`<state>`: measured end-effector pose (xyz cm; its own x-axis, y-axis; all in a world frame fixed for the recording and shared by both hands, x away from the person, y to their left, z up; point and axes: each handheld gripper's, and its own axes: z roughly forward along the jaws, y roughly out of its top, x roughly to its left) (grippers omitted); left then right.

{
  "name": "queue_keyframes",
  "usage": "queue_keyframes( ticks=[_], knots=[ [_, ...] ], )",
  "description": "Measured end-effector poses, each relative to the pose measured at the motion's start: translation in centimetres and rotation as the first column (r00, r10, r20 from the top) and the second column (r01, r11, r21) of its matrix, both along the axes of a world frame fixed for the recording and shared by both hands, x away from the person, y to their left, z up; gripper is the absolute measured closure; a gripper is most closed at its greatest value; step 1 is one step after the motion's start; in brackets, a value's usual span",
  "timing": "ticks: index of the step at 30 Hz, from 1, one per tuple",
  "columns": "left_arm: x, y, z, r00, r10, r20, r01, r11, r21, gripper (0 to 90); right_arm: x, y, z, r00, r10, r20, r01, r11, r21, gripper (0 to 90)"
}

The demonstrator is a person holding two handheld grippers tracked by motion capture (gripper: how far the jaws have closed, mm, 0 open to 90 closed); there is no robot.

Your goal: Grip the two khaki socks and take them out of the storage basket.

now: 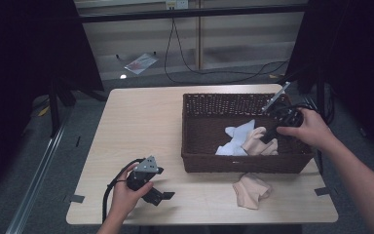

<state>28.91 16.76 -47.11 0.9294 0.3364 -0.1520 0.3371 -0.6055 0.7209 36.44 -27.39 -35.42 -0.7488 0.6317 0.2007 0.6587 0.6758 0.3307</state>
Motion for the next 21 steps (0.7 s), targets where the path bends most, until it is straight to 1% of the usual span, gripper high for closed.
queue_keyframes(
  ticks=[3, 6, 8, 10, 11, 13, 15, 16, 19, 21],
  knots=[
    [0.0, 0.0, 0.0, 1.0000, -0.002, 0.002, 0.002, 1.0000, 0.004, 3.5, -0.1, -0.1, 0.9, 1.0000, 0.001, 0.002, -0.001, 1.000, 0.002, 87.0],
    [0.0, 0.0, 0.0, 1.0000, 0.001, 0.000, -0.001, 1.0000, -0.001, 3.5, -0.2, -0.2, 1.7, 1.0000, -0.002, 0.001, 0.002, 1.000, 0.027, 87.0],
    [0.0, 0.0, 0.0, 1.0000, -0.001, 0.003, 0.001, 1.0000, 0.002, 3.5, -0.3, -0.2, 2.2, 1.0000, 0.003, 0.004, -0.003, 1.000, 0.028, 87.0],
    [0.0, 0.1, 0.0, 1.0000, -0.001, 0.001, 0.001, 1.0000, -0.004, 3.5, -0.4, -0.2, 2.6, 1.0000, 0.006, 0.006, -0.006, 0.999, 0.033, 87.0],
    [0.0, 0.1, 0.0, 1.0000, -0.001, 0.001, 0.001, 1.0000, -0.004, 3.4, -0.5, -0.3, 3.1, 0.9999, 0.012, 0.006, -0.013, 0.999, 0.036, 87.0],
    [0.0, 0.1, 0.0, 1.0000, 0.000, 0.000, 0.000, 1.0000, -0.007, 3.4, -0.5, -0.3, 3.2, 0.9999, 0.014, 0.006, -0.014, 0.999, 0.040, 87.0],
    [0.0, 0.1, 0.0, 1.0000, -0.001, 0.000, 0.001, 1.0000, -0.004, 3.4, -0.7, -0.3, 3.7, 0.9996, 0.027, 0.008, -0.027, 0.999, 0.042, 87.0],
    [0.0, 0.0, 0.0, 1.0000, -0.001, 0.000, 0.001, 1.0000, -0.002, 3.4, -0.9, -0.3, 3.9, 0.9997, 0.023, 0.003, -0.023, 0.998, 0.050, 87.0],
    [0.0, 0.0, 0.0, 1.0000, 0.003, -0.005, -0.003, 1.0000, -0.004, 3.4, -1.2, -0.3, 4.6, 0.9993, 0.037, 0.004, -0.037, 0.998, 0.059, 87.0],
    [0.0, 0.0, 0.0, 1.0000, -0.002, -0.002, 0.002, 1.0000, 0.002, 3.4, -1.4, -0.3, 5.1, 0.9990, 0.044, 0.007, -0.044, 0.997, 0.070, 87.0]
  ],
)
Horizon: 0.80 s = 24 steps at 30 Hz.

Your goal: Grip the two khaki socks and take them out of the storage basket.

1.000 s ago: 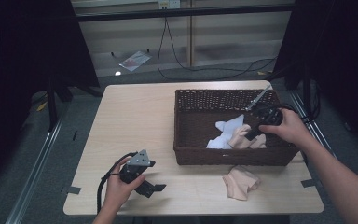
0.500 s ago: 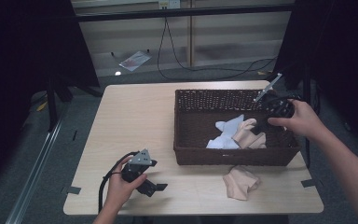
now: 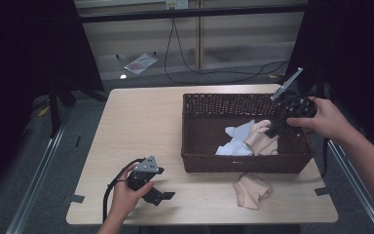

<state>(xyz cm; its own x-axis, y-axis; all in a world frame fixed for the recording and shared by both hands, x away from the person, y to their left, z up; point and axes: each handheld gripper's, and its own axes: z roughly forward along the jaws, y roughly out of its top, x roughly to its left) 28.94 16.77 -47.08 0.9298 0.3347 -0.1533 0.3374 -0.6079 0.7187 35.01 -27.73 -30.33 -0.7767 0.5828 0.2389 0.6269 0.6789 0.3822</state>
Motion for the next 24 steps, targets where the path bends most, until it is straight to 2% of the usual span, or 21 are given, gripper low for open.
queue_keyframes(
  ticks=[4, 12, 24],
  knots=[
    [0.0, 0.0, 0.0, 1.0000, 0.003, -0.001, -0.003, 1.0000, -0.002, 3.4, -0.5, 0.0, 0.9, 0.9998, 0.022, -0.001, -0.022, 1.000, 0.008, 87.0],
    [0.0, 0.0, 0.0, 1.0000, 0.007, -0.003, -0.008, 0.9999, -0.014, 3.4, -1.6, 0.7, 1.6, 0.9972, 0.075, -0.002, -0.075, 0.997, 0.025, 86.9],
    [0.0, 0.1, 0.0, 1.0000, 0.004, 0.000, -0.004, 0.9999, -0.010, 3.4, -3.0, 2.4, 1.0, 0.9887, 0.150, -0.009, -0.149, 0.988, 0.041, 86.9]
  ],
)
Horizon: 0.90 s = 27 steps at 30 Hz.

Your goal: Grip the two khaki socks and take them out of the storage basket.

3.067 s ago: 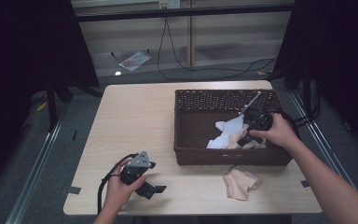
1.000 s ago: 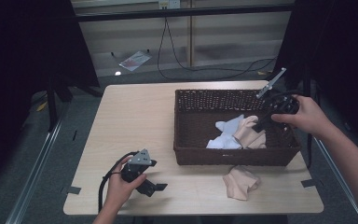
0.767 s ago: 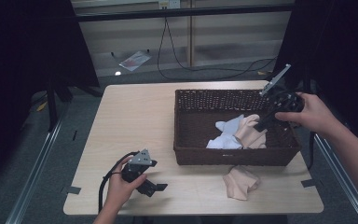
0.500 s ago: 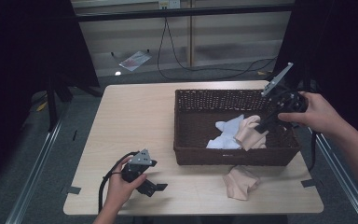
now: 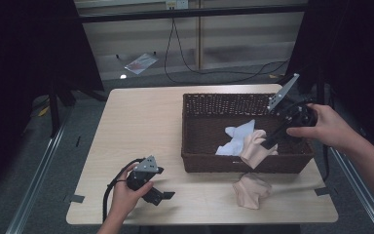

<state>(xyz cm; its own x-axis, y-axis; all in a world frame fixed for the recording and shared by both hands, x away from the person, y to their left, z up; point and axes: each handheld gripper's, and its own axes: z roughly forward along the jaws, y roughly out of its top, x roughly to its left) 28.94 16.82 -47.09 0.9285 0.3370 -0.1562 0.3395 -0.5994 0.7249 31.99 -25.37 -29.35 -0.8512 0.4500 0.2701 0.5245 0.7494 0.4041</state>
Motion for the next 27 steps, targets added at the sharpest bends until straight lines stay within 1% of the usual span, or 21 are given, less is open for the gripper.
queue_keyframes(
  ticks=[1, 4, 5, 6, 7, 8, 9, 12, 13, 14, 18, 19, 20, 22, 23, 26, 27],
  knots=[
    [0.0, 0.0, 0.0, 1.0000, 0.002, 0.002, -0.002, 1.0000, 0.002, 3.4, -0.1, 0.1, 0.0, 0.9999, -0.008, -0.007, 0.008, 1.000, -0.001, 86.8],
    [0.0, 0.0, 0.0, 1.0000, 0.002, 0.001, -0.002, 1.0000, 0.002, 3.4, -0.4, 0.5, -0.1, 0.9999, 0.013, -0.007, -0.013, 1.000, 0.002, 86.8],
    [0.0, 0.0, 0.0, 1.0000, 0.000, 0.001, 0.000, 1.0000, 0.001, 3.4, -0.5, 0.6, -0.1, 0.9999, 0.011, -0.009, -0.011, 1.000, 0.004, 86.8],
    [0.0, 0.0, 0.0, 1.0000, 0.001, -0.001, -0.001, 1.0000, -0.001, 3.4, -0.6, 0.7, -0.2, 0.9998, 0.020, -0.005, -0.020, 1.000, 0.005, 86.8],
    [0.0, 0.0, 0.0, 1.0000, 0.000, 0.000, 0.000, 1.0000, 0.004, 3.4, -0.7, 0.7, -0.2, 0.9998, 0.020, -0.009, -0.020, 1.000, 0.008, 86.7],
    [0.0, -0.1, 0.0, 1.0000, 0.003, -0.002, -0.003, 1.0000, -0.004, 3.4, -0.7, 0.8, -0.2, 0.9996, 0.028, -0.008, -0.028, 1.000, 0.009, 86.7],
    [0.0, 0.0, 0.0, 1.0000, 0.001, -0.001, -0.001, 1.0000, 0.003, 3.4, -0.8, 0.9, -0.2, 0.9996, 0.028, -0.010, -0.028, 1.000, 0.005, 86.7],
    [0.0, 0.0, 0.0, 1.0000, 0.002, -0.001, -0.002, 1.0000, 0.002, 3.4, -1.0, 1.1, -0.4, 0.9991, 0.042, -0.012, -0.042, 0.999, 0.004, 86.6],
    [0.0, 0.0, 0.0, 1.0000, 0.003, -0.001, -0.003, 1.0000, 0.002, 3.4, -1.0, 1.2, -0.6, 0.9987, 0.051, -0.007, -0.051, 0.999, 0.005, 86.6],
    [0.0, 0.0, 0.0, 1.0000, 0.002, -0.001, -0.002, 1.0000, 0.003, 3.4, -1.1, 1.3, -0.7, 0.9991, 0.041, -0.011, -0.041, 0.999, 0.003, 86.5],
    [0.0, 0.0, 0.0, 1.0000, 0.004, 0.000, -0.004, 1.0000, 0.001, 3.4, -1.1, 1.7, -1.5, 0.9986, 0.051, -0.012, -0.051, 0.999, -0.005, 86.5],
    [0.0, 0.0, 0.0, 1.0000, 0.005, 0.000, -0.005, 1.0000, 0.001, 3.4, -1.1, 1.8, -1.7, 0.9988, 0.044, -0.023, -0.044, 0.999, -0.010, 86.5],
    [0.0, 0.0, 0.0, 1.0000, 0.003, 0.000, -0.003, 1.0000, 0.001, 3.4, -1.1, 1.9, -2.0, 0.9985, 0.053, -0.013, -0.054, 0.998, -0.012, 86.5],
    [0.0, 0.0, 0.0, 1.0000, 0.002, 0.001, -0.002, 1.0000, 0.002, 3.4, -1.1, 2.2, -2.5, 0.9984, 0.052, -0.022, -0.053, 0.999, -0.015, 86.5],
    [0.0, 0.0, 0.0, 1.0000, 0.001, 0.000, -0.001, 1.0000, -0.002, 3.4, -1.1, 2.3, -2.7, 0.9980, 0.060, -0.019, -0.061, 0.998, -0.014, 86.5],
    [0.0, 0.0, 0.0, 1.0000, 0.003, -0.002, -0.003, 1.0000, -0.003, 3.4, -1.2, 2.8, -3.4, 0.9982, 0.058, -0.019, -0.058, 0.998, -0.021, 86.5],
    [0.0, 0.0, 0.0, 1.0000, 0.004, -0.001, -0.004, 1.0000, 0.003, 3.4, -1.2, 3.0, -3.6, 0.9980, 0.062, -0.013, -0.063, 0.998, -0.024, 86.5]
  ],
)
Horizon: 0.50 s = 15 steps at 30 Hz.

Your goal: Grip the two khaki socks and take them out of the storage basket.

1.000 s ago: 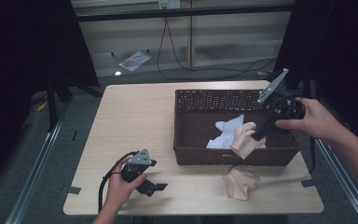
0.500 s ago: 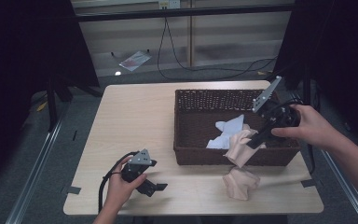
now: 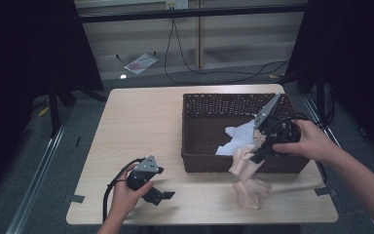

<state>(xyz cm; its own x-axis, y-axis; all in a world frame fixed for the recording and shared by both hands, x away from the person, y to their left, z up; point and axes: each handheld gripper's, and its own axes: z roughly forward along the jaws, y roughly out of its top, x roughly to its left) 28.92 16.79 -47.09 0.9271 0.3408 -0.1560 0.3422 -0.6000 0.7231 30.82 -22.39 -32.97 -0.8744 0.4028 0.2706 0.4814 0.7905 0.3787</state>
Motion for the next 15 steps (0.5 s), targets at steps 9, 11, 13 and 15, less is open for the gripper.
queue_keyframes(
  ticks=[9, 11, 13, 15],
  knots=[
    [0.0, 0.1, 0.0, 1.0000, -0.003, 0.003, 0.003, 1.0000, 0.001, 3.4, -0.2, 1.6, -1.7, 0.9999, 0.014, 0.005, -0.014, 0.999, -0.038, 86.4],
    [0.0, 0.1, 0.1, 1.0000, -0.003, 0.004, 0.003, 1.0000, 0.002, 3.4, -0.3, 2.0, -2.1, 0.9999, 0.016, 0.002, -0.016, 0.999, -0.044, 86.4],
    [0.0, 0.2, 0.1, 1.0000, -0.005, 0.005, 0.005, 1.0000, 0.005, 3.4, -0.3, 2.3, -2.5, 0.9998, 0.018, 0.003, -0.018, 0.999, -0.039, 86.2],
    [0.0, 0.2, 0.1, 1.0000, -0.004, 0.006, 0.003, 1.0000, 0.007, 3.4, -0.4, 2.6, -2.8, 0.9998, 0.020, -0.003, -0.020, 0.999, -0.042, 86.2]
  ],
)
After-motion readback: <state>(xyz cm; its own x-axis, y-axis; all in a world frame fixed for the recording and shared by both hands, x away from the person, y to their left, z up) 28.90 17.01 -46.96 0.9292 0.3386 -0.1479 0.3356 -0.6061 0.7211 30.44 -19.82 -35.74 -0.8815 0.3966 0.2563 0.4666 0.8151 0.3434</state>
